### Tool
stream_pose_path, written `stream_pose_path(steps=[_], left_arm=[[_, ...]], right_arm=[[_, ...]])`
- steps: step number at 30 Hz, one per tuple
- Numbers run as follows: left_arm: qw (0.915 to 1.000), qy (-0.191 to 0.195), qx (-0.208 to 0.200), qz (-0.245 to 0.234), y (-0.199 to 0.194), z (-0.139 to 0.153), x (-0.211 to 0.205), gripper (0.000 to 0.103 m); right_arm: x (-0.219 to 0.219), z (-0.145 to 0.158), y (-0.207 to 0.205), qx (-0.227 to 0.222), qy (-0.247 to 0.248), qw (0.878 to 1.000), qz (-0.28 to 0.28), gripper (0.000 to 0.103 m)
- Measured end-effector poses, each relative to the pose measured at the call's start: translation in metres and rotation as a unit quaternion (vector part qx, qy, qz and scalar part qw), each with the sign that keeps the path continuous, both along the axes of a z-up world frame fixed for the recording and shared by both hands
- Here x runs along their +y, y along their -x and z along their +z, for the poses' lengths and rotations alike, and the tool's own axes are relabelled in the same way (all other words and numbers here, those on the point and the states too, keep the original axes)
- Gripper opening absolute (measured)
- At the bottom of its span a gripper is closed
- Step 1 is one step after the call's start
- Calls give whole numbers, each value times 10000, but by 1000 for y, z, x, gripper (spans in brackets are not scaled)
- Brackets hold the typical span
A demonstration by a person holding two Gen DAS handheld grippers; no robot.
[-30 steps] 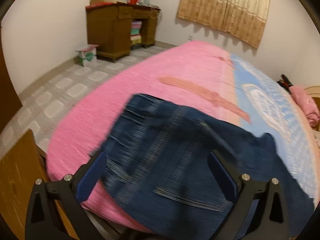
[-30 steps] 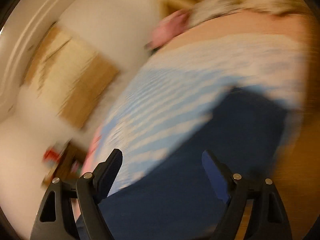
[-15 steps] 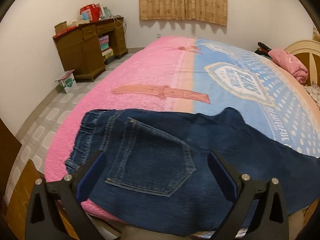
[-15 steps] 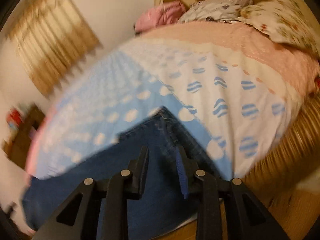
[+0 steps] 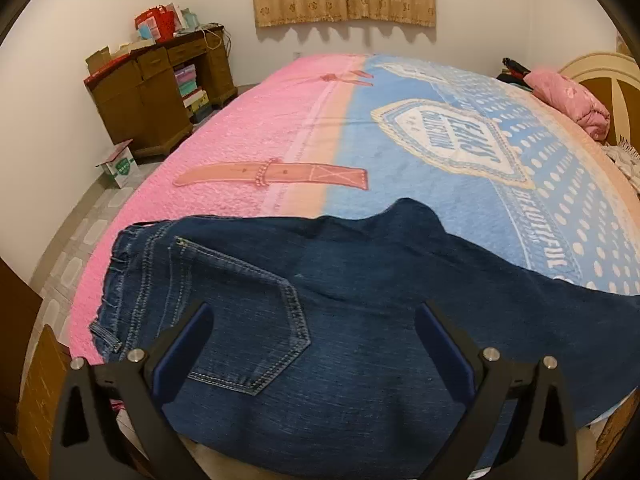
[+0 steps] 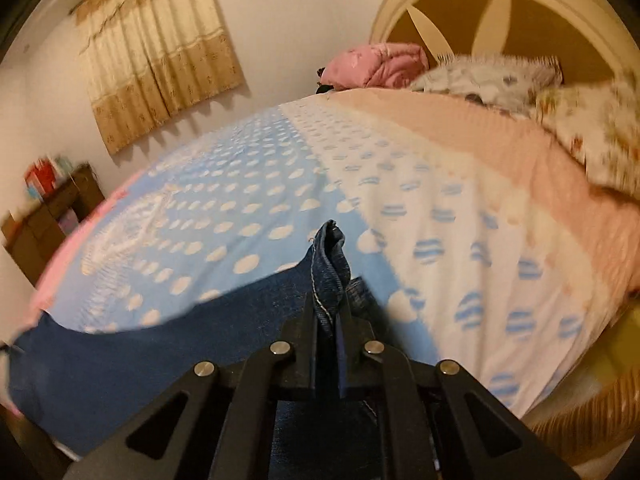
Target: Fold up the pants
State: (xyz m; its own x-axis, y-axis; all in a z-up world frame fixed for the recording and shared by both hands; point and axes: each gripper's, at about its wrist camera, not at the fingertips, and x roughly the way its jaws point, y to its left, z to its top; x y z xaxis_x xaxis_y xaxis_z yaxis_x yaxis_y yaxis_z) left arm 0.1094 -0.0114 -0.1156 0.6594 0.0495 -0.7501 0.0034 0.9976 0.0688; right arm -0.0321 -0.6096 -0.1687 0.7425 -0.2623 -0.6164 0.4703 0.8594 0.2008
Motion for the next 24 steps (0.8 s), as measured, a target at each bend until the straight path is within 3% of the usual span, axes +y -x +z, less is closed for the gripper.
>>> stream_pose_path(steps=[3,5,7,8,12,16,20,22,24], left_arm=[[9999,-115,36,-34,2,1,-7,103],[9997,-226,-35,-62,4,5,-8,103],[9997,-221,-92,-30,5,8,-7,103],[9998,-149,-90,8,4,8,-6,103],[9998,170,67,69,-1,3,-3,103],[9996,137,224,35,0,-7,-8,103],[9996,42,271,-2,1,-8,-9,103],[9997,-3,245,-10,1,-6,-7,103],[9998,-31,204,22,0,-6,-5,103]], right_arm=[[-16,-37,-15,507,-403,9978,-159,13],[-23,-46,-13,380,-546,9976,-196,28],[-29,-38,-6,305,-689,9962,-430,50],[-31,-31,-2,256,-669,9960,-540,55],[-34,-10,13,40,-620,9962,-603,56],[-29,-22,2,686,-708,9951,-116,55],[-26,-30,-2,818,-883,9927,-12,55],[-23,-29,2,843,-1225,9888,-129,56],[-19,-19,19,331,-1900,9812,-29,56]])
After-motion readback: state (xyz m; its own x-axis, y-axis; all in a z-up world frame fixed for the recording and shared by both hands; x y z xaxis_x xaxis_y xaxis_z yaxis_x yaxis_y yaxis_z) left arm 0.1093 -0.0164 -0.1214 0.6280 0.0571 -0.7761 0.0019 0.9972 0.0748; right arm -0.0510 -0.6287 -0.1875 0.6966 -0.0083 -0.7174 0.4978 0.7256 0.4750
